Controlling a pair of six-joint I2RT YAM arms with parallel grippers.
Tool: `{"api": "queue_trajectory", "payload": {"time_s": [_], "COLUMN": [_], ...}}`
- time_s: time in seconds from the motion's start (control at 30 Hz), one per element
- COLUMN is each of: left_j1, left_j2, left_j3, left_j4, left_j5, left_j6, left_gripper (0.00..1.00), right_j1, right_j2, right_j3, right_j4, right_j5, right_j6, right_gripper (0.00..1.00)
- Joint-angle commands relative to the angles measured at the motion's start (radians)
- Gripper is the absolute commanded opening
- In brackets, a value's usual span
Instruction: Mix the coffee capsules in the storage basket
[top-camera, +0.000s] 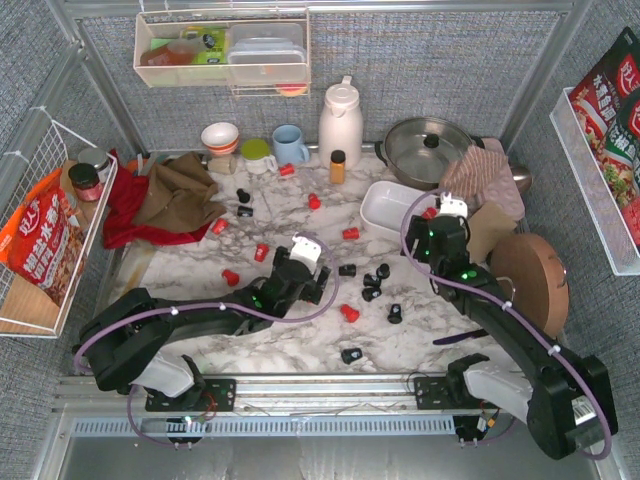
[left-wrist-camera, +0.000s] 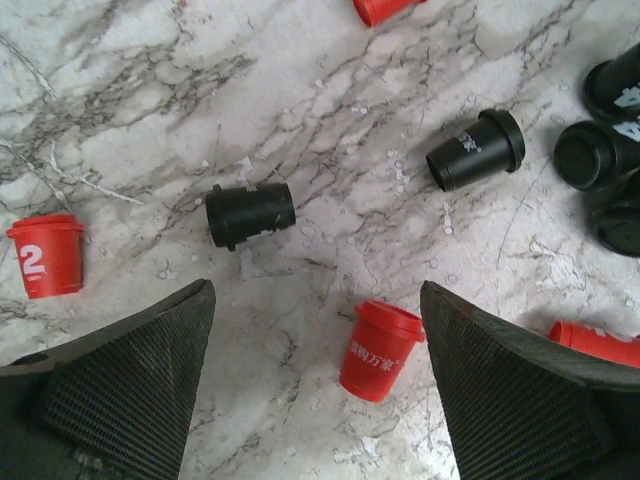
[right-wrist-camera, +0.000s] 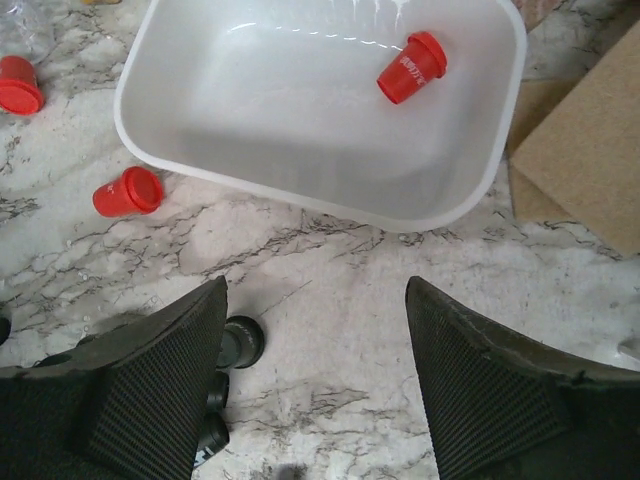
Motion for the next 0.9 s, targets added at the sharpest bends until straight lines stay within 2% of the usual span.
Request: {"api": "queue_trajectory", "payload": {"time_s": [0.0,0.3,0.37,0.53,0.63,0.87], "left_j1": [0.002,0.004,0.007,0.025,0.038,0.043], "left_j2": [-0.004,0.018,0.03,0.05,0.068,0.11], "left_j3": [0.021,0.021,0.023,0.018,0.025,0.045], "left_j4": [-0.104,-0.204,-0.226,-0.232,-0.212,-0.162], "left_j5": [0.048,0.285,0.287,0.274,0.286,0.338], "left_j6": [-0.039,-0.062,-0.064,-0.055,-0.042,-0.001], "left_gripper": [0.91,0.86,0.81,0.77,0.69,0.61], "right_j1": [0.004,0.004,0.005,0.004,0.005,0.005], "right_j2": [-0.042,-0.012,-0.013,-0.013,-0.01,0.001], "right_j3": [-0.004,0.019,0.017,0.019,0.019,0.023], "right_j4": [0.025,0.017,0.019,0.021,0.022,0.023], "right_j5": [-0.015,-0.078,-0.086,-0.106,-0.113,-0.121], "right_j6": [-0.033,-0.04,-0.042,-0.048,-0.049,-0.054], "right_gripper": [0.76,0.76,0.76,0.76,0.76,0.76]}}
